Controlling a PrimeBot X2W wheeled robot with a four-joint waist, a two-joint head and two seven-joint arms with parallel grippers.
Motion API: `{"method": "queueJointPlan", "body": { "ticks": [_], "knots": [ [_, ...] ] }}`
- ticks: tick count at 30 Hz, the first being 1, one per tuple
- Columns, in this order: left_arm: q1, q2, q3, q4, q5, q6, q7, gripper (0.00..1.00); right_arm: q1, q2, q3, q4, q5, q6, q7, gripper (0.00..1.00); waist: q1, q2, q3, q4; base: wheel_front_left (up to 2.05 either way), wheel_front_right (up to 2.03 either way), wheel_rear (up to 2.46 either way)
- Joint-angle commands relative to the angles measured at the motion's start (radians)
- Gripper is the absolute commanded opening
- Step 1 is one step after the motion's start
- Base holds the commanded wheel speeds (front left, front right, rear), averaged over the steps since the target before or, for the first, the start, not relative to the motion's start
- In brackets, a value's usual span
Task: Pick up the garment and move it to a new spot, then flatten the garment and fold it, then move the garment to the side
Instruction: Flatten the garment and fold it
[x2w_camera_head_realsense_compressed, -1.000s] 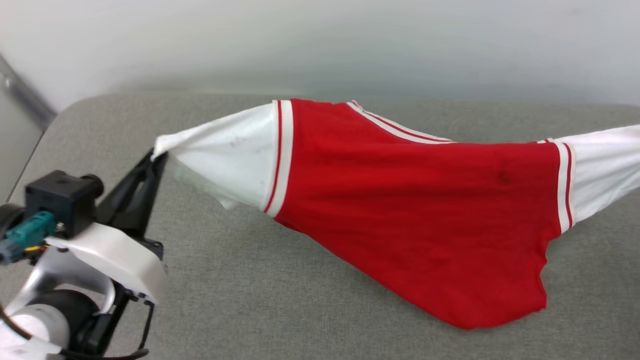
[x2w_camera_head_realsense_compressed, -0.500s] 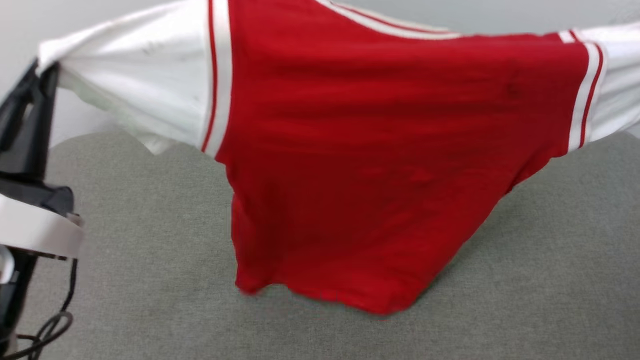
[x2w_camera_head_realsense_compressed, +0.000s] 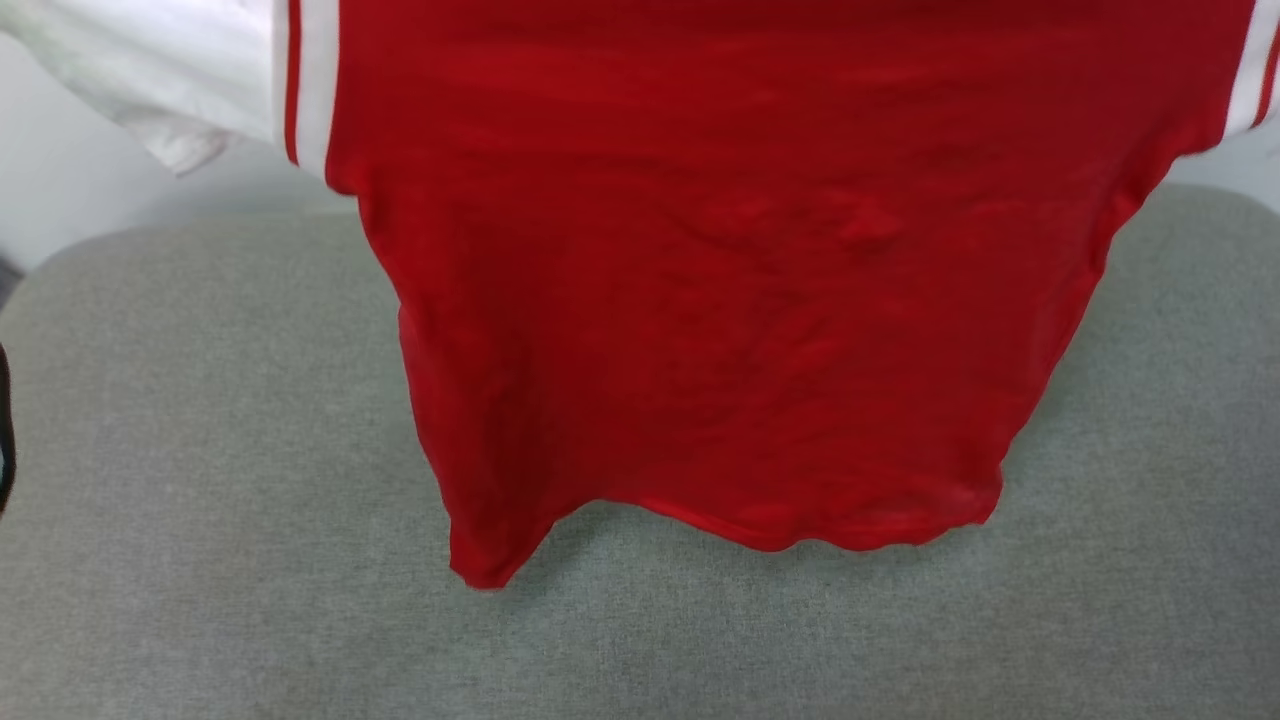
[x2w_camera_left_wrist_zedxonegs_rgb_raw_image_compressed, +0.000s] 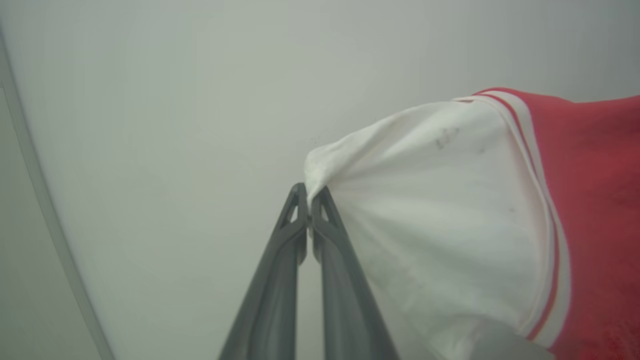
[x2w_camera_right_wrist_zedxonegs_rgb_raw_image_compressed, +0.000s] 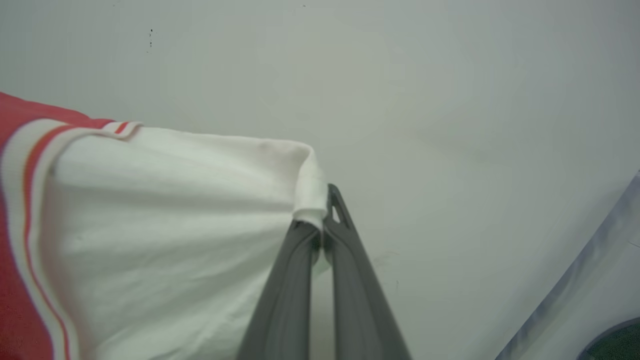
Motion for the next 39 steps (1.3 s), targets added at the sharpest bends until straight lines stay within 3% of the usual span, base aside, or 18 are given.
{"method": "queueJointPlan", "body": {
  "ticks": [1, 11, 15, 21, 27, 32, 39],
  "knots": [
    [-0.04, 0.015, -0.004, 0.021, -0.012, -0.013, 0.002, 0.0, -0.048, -0.002, 0.005, 0.015, 0.005, -0.001, -0.006, 0.0, 0.0, 0.0, 0.046, -0.009, 0.0, 0.0, 0.0],
    [-0.449, 0.105, -0.104, 0.232, -0.074, -0.089, 0.011, 0.0, -0.41, -0.005, 0.042, 0.15, -0.027, -0.001, -0.048, 0.0, 0.0, 0.0, 0.307, -0.007, 0.0, 0.0, 0.0],
    [-0.664, 0.11, -0.176, 0.366, -0.058, -0.104, -0.028, 0.0, -0.592, -0.017, 0.064, 0.25, -0.08, -0.001, -0.074, 0.0, 0.0, 0.0, 0.409, 0.005, 0.0, 0.0, 0.0],
    [-0.969, 0.088, -0.297, 0.604, 0.001, -0.117, -0.136, 0.0, -0.851, 0.003, 0.103, 0.439, -0.168, -0.001, -0.153, 0.0, 0.0, 0.0, 0.521, 0.024, 0.0, 0.0, 0.0],
    [-1.196, 0.03, -0.393, 0.844, 0.035, -0.118, -0.249, 0.0, -1.032, 0.052, 0.094, 0.621, -0.256, -0.001, -0.244, 0.0, 0.0, 0.0, 0.598, 0.047, 0.0, 0.0, 0.0],
    [-1.282, -0.015, -0.466, 1.019, 0.03, -0.119, -0.34, 0.0, -1.079, 0.107, 0.088, 0.756, -0.304, -0.001, -0.318, 0.0, 0.0, 0.0, 0.631, 0.06, 0.0, 0.0, 0.0],
    [-1.235, -0.055, -0.57, 1.17, -0.009, -0.12, -0.436, 0.0, -1.017, 0.162, 0.094, 0.877, -0.314, -0.001, -0.39, 0.0, 0.0, 0.0, 0.627, 0.072, 0.0, 0.0, 0.0]
  ]
}}
